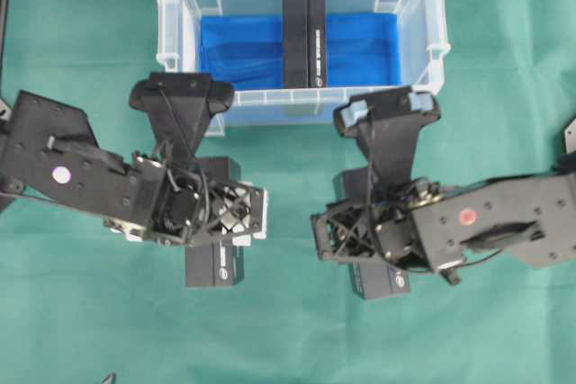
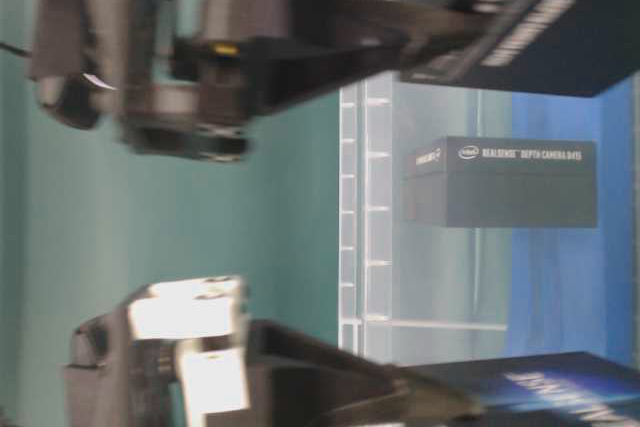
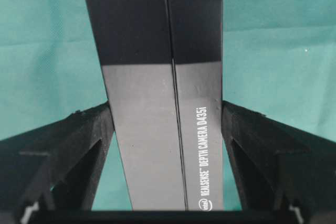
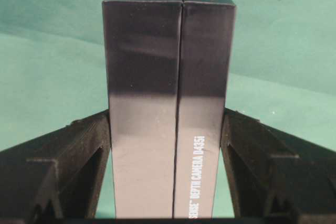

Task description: Take the box out of the case with both arms.

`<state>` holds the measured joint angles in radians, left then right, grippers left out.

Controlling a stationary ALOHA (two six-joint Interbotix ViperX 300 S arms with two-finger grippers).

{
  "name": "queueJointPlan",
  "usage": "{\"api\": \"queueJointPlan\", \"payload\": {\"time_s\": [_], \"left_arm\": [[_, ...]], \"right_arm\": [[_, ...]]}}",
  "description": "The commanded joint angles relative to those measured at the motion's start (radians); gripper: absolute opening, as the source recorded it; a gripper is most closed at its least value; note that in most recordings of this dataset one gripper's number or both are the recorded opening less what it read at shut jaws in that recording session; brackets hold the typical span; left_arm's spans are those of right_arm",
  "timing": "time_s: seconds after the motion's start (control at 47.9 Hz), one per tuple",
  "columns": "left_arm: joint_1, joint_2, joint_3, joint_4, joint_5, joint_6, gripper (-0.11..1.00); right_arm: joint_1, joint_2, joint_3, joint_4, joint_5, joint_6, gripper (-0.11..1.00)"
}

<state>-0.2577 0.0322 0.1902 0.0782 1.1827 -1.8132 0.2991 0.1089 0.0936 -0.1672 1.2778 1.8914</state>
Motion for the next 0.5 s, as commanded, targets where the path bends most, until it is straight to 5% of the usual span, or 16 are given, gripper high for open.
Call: {"api": "queueJointPlan", "payload": {"time_s": [0.0, 0.481], "left_arm": [[-0.003, 0.000, 0.002, -0.005, -0.043, 0.002, 0.63], [-0.006, 0.021, 0.034, -0.018, -0.127, 0.055, 0.63]], "right_arm": [[0.002, -0.008, 0.002, 0.006, -0.028, 0.002, 0.65], [0.002, 0.003, 0.025, 0.015, -0.055, -0.002, 0.65]]}}
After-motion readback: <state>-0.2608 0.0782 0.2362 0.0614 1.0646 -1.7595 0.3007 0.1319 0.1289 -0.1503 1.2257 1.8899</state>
